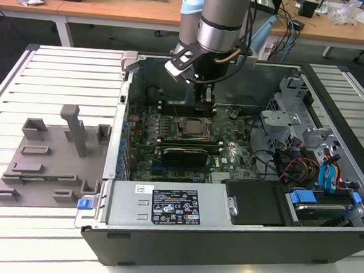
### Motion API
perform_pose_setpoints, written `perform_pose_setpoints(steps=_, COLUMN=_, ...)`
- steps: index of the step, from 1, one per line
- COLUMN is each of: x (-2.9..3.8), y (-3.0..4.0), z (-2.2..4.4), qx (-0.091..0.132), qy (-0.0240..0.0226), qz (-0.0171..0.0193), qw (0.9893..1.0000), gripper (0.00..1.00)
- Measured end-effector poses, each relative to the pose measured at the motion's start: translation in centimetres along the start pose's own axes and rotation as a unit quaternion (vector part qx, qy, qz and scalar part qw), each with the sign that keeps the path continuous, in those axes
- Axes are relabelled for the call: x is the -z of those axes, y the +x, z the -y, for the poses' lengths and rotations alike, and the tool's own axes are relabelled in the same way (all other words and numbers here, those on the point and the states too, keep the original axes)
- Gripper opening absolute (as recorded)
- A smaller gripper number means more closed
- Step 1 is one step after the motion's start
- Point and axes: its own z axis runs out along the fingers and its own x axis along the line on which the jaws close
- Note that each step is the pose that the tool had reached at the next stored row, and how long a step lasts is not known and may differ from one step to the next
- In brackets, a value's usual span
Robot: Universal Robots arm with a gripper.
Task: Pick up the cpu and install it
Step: 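Close the cpu cover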
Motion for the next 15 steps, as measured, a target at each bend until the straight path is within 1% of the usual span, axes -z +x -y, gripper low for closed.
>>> perform_pose_setpoints(steps=2, x=-0.02, y=0.01, z=0.23, qx=0.000, qy=0.0000, qz=0.0000, qw=1.0000, gripper=0.11)
perform_pose_setpoints(steps=5, x=-0.08, y=0.03, z=0.97, qx=0.000, qy=0.0000, qz=-0.0001, qw=1.0000, gripper=0.11)
perform_pose_setpoints(steps=8, x=-0.10, y=0.05, z=1.41, qx=0.000, qy=-0.0001, qz=-0.0001, qw=1.0000, gripper=0.11)
perform_pose_setpoints(steps=11, x=-0.18, y=0.08, z=2.48, qx=0.000, qy=0.0000, qz=0.0000, qw=1.0000, gripper=0.11)
perform_pose_setpoints(steps=15, x=-0.23, y=0.10, z=3.12, qx=0.000, qy=0.0000, qz=-0.0001, qw=1.0000, gripper=0.11)
